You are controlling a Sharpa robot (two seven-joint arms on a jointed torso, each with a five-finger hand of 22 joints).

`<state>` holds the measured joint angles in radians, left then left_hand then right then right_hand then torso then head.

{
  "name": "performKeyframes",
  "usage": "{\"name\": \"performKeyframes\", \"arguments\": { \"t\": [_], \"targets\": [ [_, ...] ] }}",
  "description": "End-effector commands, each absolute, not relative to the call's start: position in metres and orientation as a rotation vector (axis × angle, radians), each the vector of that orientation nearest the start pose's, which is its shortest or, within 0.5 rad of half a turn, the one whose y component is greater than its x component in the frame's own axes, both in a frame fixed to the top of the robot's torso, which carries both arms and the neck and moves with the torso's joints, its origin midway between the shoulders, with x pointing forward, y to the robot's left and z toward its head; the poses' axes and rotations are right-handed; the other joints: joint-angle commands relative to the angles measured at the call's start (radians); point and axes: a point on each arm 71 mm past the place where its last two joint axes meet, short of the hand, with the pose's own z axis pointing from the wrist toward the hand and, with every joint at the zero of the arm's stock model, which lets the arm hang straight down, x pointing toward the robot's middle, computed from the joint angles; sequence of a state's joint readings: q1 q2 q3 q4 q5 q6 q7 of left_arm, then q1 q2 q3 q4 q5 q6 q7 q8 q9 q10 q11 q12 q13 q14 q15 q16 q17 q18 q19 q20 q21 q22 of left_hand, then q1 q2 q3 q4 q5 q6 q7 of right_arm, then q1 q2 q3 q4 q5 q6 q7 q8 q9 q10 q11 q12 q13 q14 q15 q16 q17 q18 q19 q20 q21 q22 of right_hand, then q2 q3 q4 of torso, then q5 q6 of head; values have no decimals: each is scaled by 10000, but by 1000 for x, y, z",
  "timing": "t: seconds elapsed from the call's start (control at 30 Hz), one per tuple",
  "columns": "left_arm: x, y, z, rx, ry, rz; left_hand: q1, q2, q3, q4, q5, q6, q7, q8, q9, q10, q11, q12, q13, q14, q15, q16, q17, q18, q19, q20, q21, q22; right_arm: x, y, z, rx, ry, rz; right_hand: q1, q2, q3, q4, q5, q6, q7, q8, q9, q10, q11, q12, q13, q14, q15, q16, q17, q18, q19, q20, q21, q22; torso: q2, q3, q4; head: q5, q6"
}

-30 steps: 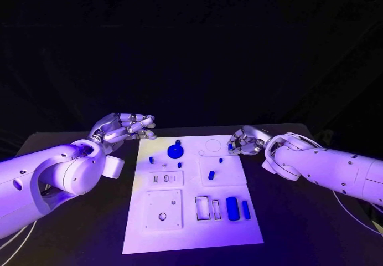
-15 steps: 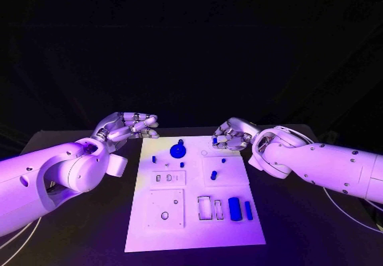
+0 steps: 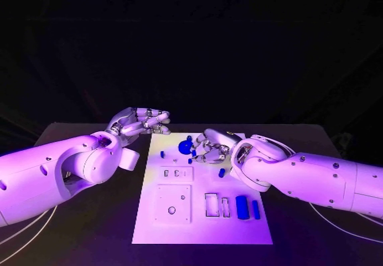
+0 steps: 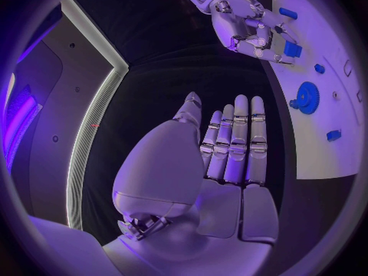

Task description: Assemble the parts on the task board

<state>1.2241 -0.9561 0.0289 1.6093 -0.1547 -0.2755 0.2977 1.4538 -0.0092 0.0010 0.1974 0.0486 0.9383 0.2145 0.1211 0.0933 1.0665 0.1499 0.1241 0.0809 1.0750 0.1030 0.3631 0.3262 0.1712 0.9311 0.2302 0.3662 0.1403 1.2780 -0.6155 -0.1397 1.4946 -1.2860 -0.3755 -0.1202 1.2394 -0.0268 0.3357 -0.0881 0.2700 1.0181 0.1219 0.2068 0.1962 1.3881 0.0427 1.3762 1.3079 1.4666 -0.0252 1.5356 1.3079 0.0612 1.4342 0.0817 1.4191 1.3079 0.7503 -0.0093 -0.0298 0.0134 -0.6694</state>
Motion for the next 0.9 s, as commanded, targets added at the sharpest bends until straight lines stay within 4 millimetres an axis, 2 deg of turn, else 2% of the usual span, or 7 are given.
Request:
{"name": "performKeyframes", "arguments": {
  "t": [0.03,0.17,0.37,0.57,0.9],
  "targets": [
    [482,232,-137,-9553,14601,-15328,-94,15,-51,-16,6,5,29,-68,-13,1,79,-44,11,44,-9,-37,9,127,72,-7,1,-11,476,-87,-186,-2225,16853,8145,-70,-11,12,54,-56,43,-5,32,-2,17,-35,4,128,879,-45,12,1931,-96,88,-16,68,817,7,-1,-16,75,-44],
    [482,231,-137,-9547,14610,-15347,-94,15,-51,-16,6,5,29,-68,-13,1,79,-44,11,44,-9,-37,9,127,72,-7,1,-11,473,-77,-192,-2448,16879,8214,-126,-37,3,82,-74,35,-2,20,-8,21,-32,4,131,880,-44,11,1930,-94,85,-16,63,813,9,10,-26,166,-82],
    [482,230,-136,-9531,14631,-15390,-94,15,-51,-16,6,5,29,-68,-13,1,79,-44,11,44,-9,-37,9,127,72,-7,1,-11,469,-65,-198,-2755,16876,8202,-144,-46,0,91,-78,34,-2,17,-10,24,-32,5,132,879,-43,10,1928,-95,87,-16,65,817,9,8,-15,145,-120],
    [482,229,-136,-9529,14644,-15400,-110,11,-72,-5,7,10,27,-70,-12,7,77,-45,14,48,-10,-44,12,126,74,-7,-1,-15,468,-60,-202,-2868,16878,8153,-153,-53,0,95,-79,33,-2,15,-12,29,-32,10,139,881,-43,14,1936,-94,86,-16,63,815,4,7,-15,231,-159],
    [482,229,-136,-9525,14660,-15413,-110,11,-72,-5,7,10,27,-70,-12,7,77,-45,14,48,-10,-44,12,126,74,-7,-1,-15,467,-55,-210,-3067,17120,8010,-181,-78,-5,104,-72,20,1,2,-18,37,-31,15,147,880,-43,11,1930,-92,81,-17,56,809,4,8,-13,251,-210]
  ]
}}
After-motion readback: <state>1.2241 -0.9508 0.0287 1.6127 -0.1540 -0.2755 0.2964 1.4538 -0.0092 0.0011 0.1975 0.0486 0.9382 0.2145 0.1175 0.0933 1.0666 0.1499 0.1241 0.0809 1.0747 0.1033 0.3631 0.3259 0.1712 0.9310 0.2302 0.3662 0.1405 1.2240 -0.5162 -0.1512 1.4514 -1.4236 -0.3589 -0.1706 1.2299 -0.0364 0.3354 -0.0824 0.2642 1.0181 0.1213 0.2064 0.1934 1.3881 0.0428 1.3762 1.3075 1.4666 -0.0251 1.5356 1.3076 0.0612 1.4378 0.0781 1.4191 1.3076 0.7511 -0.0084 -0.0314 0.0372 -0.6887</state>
